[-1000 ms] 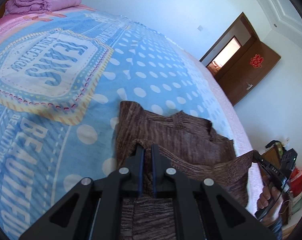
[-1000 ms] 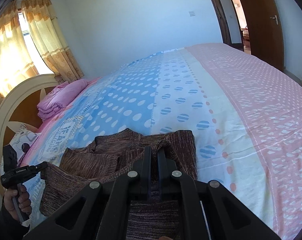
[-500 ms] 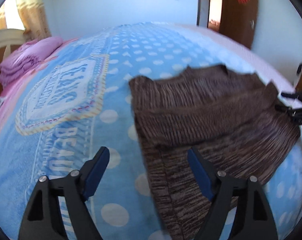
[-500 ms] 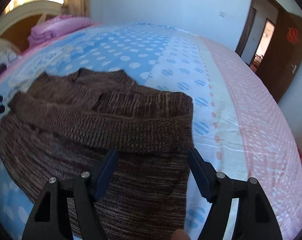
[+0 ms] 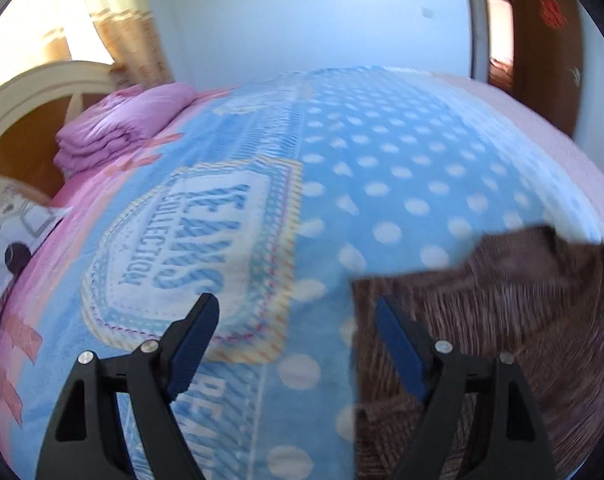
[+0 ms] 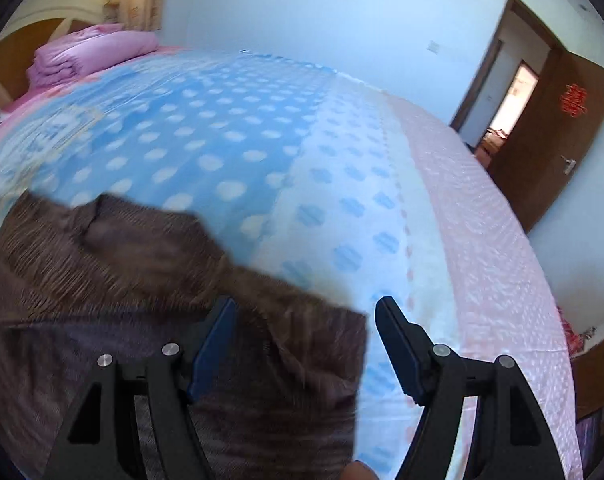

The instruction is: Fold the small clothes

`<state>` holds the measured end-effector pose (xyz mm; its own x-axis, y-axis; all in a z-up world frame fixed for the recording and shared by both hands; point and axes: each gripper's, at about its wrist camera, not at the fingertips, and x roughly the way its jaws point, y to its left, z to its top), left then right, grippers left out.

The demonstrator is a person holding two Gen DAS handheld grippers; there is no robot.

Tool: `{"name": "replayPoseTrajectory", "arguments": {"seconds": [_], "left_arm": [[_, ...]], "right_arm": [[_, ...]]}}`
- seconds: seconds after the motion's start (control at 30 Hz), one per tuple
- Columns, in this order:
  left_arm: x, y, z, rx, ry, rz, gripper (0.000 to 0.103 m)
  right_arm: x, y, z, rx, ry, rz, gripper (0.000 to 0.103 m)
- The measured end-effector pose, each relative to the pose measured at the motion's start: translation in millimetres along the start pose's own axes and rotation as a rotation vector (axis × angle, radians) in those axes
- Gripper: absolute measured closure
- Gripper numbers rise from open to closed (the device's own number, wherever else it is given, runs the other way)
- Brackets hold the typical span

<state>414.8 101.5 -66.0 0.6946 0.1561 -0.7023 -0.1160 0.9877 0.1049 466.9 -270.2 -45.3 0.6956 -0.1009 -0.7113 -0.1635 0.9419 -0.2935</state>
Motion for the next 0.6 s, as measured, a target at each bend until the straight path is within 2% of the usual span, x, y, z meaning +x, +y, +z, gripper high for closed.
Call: {"name": "replayPoseTrajectory", "arguments": {"seconds": [0.13,0.17,0.2,0.23,0.33,0.4,0.5,0.6], "left_arm": [[-18.7,3.0,-17.8,0.026,0.027,-0.072,0.018],[-25.2,-1.8,-28.3,0.059,0.032,-0.102,0.015],[-30.0,-9.0,-40.1,0.106,0.040,-0.117,0.007],[-34.6,-19.8,-55.4,0.167,0.046,-0.114,0.003],[-38.9,-53.7,-90.1,0.319,0.057,-0.109,0.003],[-29.9,-75.5,-100.5,0.389,0.059,-0.084,0.003],[-18.6,-89.6,-93.4,0.398,0.044,-0.046,0.003],[-1.2,-96.5,-73.6,0.405,0.048,0.000,0.002]], "right_arm": [[-4.5,-9.9,-10.4,0.016,-0.008,0.006,0.030],[-9.7,-13.6,-16.6,0.023,-0.016,0.006,0.030],[-16.4,-17.2,-22.8,0.032,-0.026,0.015,0.030],[-22.3,-20.3,-28.3,0.041,-0.036,0.028,0.030],[-38.8,-24.7,-44.4,0.064,-0.058,0.060,0.030],[-44.6,-17.7,-50.3,0.060,-0.063,0.089,0.030],[-43.1,9.4,-54.0,-0.011,-0.022,0.140,0.030],[-42.0,28.2,-55.5,-0.042,-0.022,0.163,0.030]]}}
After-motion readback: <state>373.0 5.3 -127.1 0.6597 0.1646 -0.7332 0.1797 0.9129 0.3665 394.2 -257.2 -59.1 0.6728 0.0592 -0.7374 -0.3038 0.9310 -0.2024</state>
